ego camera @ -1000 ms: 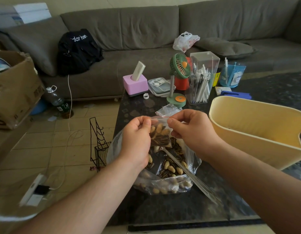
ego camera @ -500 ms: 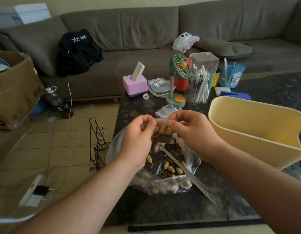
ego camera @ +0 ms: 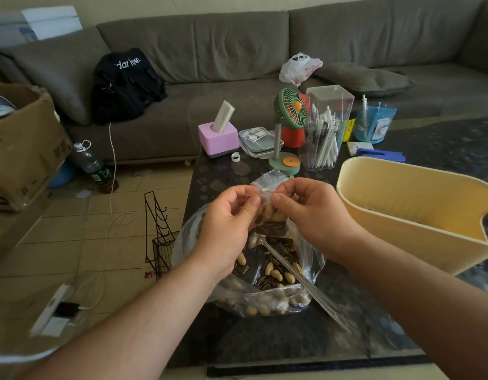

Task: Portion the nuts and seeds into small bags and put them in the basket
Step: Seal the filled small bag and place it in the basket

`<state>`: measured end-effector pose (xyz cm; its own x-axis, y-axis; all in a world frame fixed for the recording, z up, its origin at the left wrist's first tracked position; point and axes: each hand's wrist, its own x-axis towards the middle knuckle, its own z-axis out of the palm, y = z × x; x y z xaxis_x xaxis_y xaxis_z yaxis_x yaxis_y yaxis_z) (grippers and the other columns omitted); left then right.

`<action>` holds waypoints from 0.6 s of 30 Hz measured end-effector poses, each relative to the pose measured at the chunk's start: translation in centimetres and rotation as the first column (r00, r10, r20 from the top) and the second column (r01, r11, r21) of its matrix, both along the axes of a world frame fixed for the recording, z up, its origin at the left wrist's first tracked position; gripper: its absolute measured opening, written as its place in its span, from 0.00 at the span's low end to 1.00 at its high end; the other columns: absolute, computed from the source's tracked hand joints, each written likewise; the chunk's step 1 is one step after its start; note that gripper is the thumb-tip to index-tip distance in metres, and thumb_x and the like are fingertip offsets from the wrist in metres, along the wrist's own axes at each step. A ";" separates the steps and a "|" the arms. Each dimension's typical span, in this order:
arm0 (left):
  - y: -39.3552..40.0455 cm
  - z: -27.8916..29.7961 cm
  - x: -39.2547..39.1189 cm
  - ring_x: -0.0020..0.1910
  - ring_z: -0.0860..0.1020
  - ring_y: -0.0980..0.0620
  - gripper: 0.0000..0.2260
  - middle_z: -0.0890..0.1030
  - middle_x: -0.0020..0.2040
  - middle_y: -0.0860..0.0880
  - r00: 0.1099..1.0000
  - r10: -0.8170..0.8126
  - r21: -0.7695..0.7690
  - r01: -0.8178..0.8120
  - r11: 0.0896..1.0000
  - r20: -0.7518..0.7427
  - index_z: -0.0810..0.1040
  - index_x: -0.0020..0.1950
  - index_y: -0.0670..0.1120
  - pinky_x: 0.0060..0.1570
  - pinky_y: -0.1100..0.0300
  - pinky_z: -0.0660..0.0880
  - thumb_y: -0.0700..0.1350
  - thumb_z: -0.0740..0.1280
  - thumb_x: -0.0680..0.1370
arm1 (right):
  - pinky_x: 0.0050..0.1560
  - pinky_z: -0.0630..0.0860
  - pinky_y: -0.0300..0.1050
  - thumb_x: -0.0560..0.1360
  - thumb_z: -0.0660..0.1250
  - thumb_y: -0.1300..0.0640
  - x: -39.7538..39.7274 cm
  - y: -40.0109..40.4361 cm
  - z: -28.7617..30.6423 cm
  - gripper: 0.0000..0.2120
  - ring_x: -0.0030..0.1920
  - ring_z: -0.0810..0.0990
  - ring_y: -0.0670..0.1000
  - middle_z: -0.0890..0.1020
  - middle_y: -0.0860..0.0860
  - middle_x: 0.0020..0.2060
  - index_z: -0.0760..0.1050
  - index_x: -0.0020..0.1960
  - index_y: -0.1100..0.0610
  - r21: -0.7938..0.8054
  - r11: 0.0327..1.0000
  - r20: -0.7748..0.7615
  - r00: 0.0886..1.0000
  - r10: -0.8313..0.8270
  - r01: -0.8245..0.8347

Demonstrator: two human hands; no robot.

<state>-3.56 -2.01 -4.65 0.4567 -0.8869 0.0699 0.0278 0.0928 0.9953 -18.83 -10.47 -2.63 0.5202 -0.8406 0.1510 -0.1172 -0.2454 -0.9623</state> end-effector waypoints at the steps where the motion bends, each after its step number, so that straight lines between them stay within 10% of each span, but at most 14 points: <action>1: 0.0 0.0 0.0 0.55 0.87 0.49 0.07 0.88 0.52 0.48 1.000 0.002 0.001 -0.002 1.000 0.021 0.84 0.55 0.54 0.54 0.52 0.84 0.42 0.68 0.85 | 0.46 0.85 0.49 0.80 0.73 0.58 0.0 0.0 0.0 0.04 0.39 0.85 0.56 0.87 0.59 0.39 0.83 0.46 0.54 0.004 1.000 0.005 1.000 0.004 -0.004; 18: 0.1 -0.6 -0.3 0.52 0.85 0.50 0.08 0.85 0.48 0.52 0.969 0.003 -0.008 -0.001 1.000 0.247 0.82 0.52 0.56 0.56 0.46 0.84 0.45 0.66 0.86 | 0.50 0.86 0.59 0.80 0.73 0.57 0.5 0.3 -0.1 0.03 0.42 0.86 0.58 0.87 0.55 0.38 0.84 0.48 0.53 -0.038 0.998 -0.056 0.997 0.056 -0.058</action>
<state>-3.86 -1.90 -5.27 0.4263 -0.8848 0.1880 -0.2188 0.1008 0.9705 -18.35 -10.16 -2.72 0.5754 -0.8033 0.1534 -0.1539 -0.2906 -0.9444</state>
